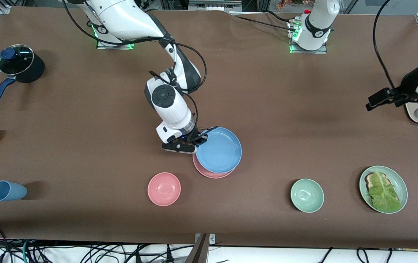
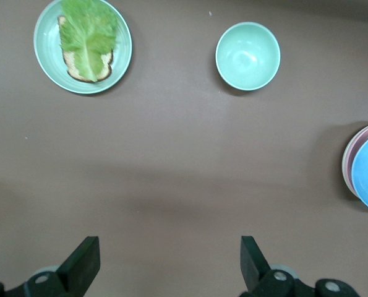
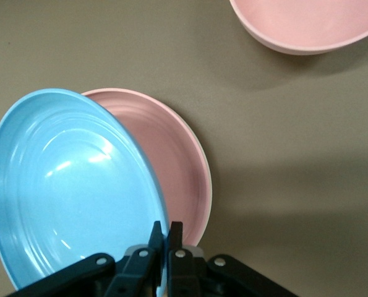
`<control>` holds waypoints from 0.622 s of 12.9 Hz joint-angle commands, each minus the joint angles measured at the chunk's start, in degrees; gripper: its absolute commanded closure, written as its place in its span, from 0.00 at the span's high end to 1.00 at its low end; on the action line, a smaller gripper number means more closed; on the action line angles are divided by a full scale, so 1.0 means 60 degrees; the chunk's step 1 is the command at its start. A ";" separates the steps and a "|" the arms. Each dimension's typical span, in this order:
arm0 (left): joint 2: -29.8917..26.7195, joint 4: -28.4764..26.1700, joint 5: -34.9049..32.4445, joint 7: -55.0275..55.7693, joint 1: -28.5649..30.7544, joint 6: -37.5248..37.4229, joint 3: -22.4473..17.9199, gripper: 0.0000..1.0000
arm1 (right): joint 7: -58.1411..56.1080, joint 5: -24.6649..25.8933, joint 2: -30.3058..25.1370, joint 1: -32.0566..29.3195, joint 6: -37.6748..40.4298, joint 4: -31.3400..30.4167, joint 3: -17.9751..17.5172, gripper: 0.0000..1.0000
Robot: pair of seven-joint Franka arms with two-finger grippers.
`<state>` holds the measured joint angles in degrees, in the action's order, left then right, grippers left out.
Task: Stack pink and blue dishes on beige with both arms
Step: 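Lower the blue plate onto the pink plate and open the right gripper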
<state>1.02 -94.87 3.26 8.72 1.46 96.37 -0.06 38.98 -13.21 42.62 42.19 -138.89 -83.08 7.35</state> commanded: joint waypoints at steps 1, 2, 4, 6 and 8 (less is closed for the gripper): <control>-0.0185 -0.0214 0.0102 -0.0789 -0.0039 -0.0427 -0.0122 1.00 | -0.0256 -0.0098 0.0191 -0.0015 -0.0157 0.0223 0.0005 0.00; -0.0184 -0.0199 -0.0203 -0.1302 -0.0039 -0.0692 -0.0107 1.00 | -0.0343 -0.0113 0.0235 -0.0015 -0.0317 0.0223 0.0005 0.02; -0.0184 -0.0199 -0.0426 -0.1672 0.0019 -0.0695 -0.0093 1.00 | -0.0403 -0.0127 0.0250 -0.0015 -0.0392 0.0223 0.0005 0.32; -0.0111 -0.0083 -0.0441 -0.1673 0.0005 -0.0738 -0.0078 1.00 | -0.0417 -0.0127 0.0235 -0.0015 -0.0378 0.0223 0.0005 0.59; -0.0096 0.0021 -0.0644 -0.1702 0.0020 -0.0958 -0.0078 1.00 | -0.0418 -0.0127 0.0162 -0.0015 -0.0290 0.0238 0.0034 0.72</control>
<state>0.52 -95.70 1.70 0.14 1.51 92.28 -0.55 37.55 -13.21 43.30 42.18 -141.00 -83.04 7.39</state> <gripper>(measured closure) 0.000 0.454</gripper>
